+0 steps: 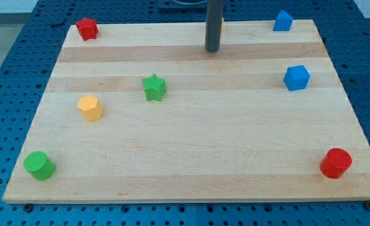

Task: Move the yellow heart left and down a bit

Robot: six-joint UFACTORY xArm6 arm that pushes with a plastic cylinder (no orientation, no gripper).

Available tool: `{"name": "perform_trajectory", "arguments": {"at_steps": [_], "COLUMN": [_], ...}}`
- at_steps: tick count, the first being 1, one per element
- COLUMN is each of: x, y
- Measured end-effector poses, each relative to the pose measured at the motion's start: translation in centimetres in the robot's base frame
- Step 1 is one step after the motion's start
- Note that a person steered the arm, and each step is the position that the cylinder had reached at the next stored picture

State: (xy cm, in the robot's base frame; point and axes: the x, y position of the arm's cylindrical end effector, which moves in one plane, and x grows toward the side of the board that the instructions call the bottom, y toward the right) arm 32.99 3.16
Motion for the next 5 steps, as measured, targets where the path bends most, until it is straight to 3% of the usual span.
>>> {"name": "perform_trajectory", "arguments": {"at_steps": [1, 3, 5], "x": [4.3, -3.2, -11.9], "y": [0.9, 8.9, 9.5]}}
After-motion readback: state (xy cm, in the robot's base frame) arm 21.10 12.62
